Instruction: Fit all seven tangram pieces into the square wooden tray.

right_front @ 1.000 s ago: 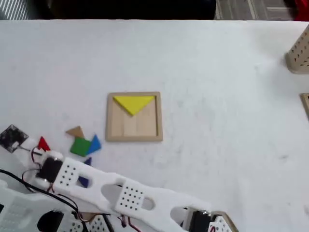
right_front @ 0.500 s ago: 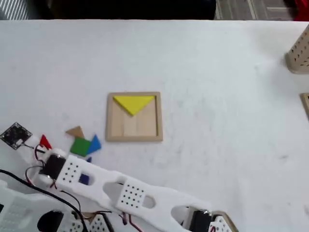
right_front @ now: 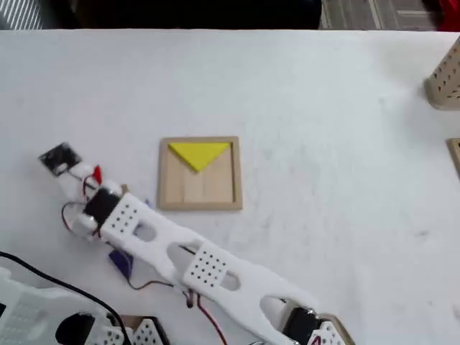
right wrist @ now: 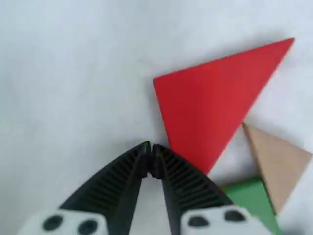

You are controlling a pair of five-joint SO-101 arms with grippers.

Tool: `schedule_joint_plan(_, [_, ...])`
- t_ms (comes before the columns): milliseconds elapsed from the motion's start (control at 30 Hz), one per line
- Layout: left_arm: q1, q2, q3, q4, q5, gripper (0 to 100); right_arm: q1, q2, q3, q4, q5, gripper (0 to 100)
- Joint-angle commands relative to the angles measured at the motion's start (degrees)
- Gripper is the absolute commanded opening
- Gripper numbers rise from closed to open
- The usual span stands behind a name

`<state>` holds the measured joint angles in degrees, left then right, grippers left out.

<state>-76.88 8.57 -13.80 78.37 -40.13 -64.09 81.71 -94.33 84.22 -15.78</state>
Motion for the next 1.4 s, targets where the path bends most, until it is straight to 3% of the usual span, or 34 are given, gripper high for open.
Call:
schedule_joint_plan(0, [0.0, -1.0, -2.5, 0.4, -0.4, 16, 2.9, -5.4, -1.1, 4.2, 0.8, 1.8])
schedule_joint_plan(200, [1.2, -4.4, -1.3, 3.3, -0.2, 16, 1.7, -9.8, -1.1, 9.4, 0.8, 1.8])
schedule_joint_plan(400, [3.9, -13.8, 9.7, 2.9, -0.5, 16, -3.3, -11.9, -1.1, 13.8, 0.8, 1.8])
schedule_joint_plan(633, [6.3, -30.1, 33.6, -6.9, -0.2, 16, -5.5, -12.3, -1.1, 13.8, 0.9, 1.8])
schedule_joint_plan(767, [6.3, -37.2, 46.0, -13.2, 0.5, 16, -5.0, -12.5, -1.1, 14.4, 5.0, 1.8])
schedule_joint_plan(1167, [20.4, -39.0, 50.0, -14.1, 16.9, 16, 4.7, -18.3, 0.2, 15.3, 5.7, 1.6])
schedule_joint_plan(1367, [29.3, -38.9, 52.0, -13.8, 22.0, 19, 7.3, -28.6, 13.5, 15.3, 11.2, 1.6])
